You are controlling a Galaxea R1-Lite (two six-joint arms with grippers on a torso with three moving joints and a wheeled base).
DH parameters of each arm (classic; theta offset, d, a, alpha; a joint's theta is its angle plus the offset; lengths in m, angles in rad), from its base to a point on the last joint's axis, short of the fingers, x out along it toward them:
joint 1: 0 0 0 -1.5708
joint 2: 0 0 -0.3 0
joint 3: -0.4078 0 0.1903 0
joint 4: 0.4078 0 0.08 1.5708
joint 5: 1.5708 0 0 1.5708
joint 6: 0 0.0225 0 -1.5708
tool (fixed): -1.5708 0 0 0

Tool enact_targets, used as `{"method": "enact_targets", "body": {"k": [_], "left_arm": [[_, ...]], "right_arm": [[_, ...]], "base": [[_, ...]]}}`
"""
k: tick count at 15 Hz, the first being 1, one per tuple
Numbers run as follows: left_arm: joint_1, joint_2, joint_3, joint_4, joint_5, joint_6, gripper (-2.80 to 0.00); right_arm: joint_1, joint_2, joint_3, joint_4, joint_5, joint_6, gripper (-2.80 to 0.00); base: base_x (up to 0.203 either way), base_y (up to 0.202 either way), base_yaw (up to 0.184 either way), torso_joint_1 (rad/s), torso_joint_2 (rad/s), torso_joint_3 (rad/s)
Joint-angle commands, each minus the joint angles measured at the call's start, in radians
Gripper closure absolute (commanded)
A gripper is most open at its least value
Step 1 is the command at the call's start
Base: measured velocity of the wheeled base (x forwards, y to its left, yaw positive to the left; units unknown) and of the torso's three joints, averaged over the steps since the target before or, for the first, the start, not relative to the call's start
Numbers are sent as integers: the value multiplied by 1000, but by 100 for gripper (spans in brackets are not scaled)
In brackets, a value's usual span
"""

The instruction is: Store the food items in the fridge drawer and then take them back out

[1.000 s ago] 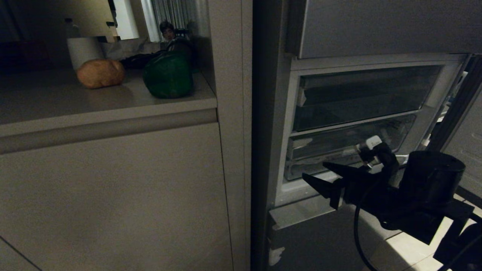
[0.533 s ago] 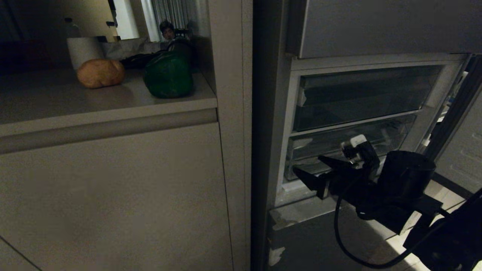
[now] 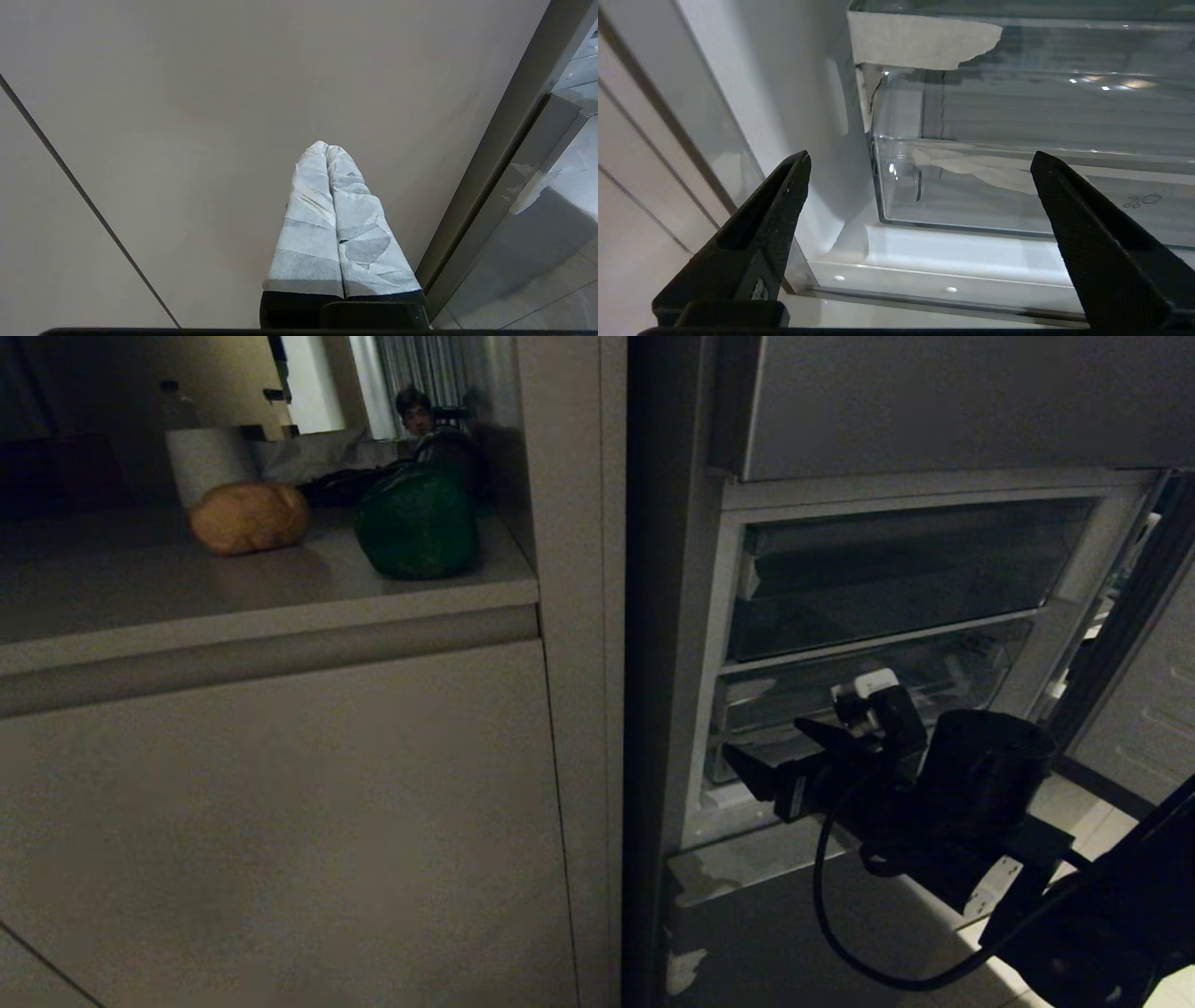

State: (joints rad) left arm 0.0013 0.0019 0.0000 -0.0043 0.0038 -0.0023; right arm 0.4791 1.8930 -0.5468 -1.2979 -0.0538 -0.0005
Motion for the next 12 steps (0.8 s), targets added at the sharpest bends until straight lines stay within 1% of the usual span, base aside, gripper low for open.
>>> {"method": "enact_targets", "body": {"k": [1, 3, 7, 12], "left_arm": [[0, 1, 0, 0, 1, -1, 0], [0, 1, 0, 0, -1, -1, 0], [0, 1, 0, 0, 1, -1, 0], [0, 1, 0, 0, -1, -1, 0]], "right_arm": [[29, 11, -18, -8, -31, 9, -280], [58, 17, -26, -15, -81, 10, -280], [78, 37, -33, -46, -130, 8, -280], [76, 40, -30, -47, -135, 10, -280]], "base": [[0, 0, 0, 0, 0, 0], [0, 0, 0, 0, 0, 0], [0, 0, 0, 0, 0, 0], [0, 0, 0, 0, 0, 0]]}}
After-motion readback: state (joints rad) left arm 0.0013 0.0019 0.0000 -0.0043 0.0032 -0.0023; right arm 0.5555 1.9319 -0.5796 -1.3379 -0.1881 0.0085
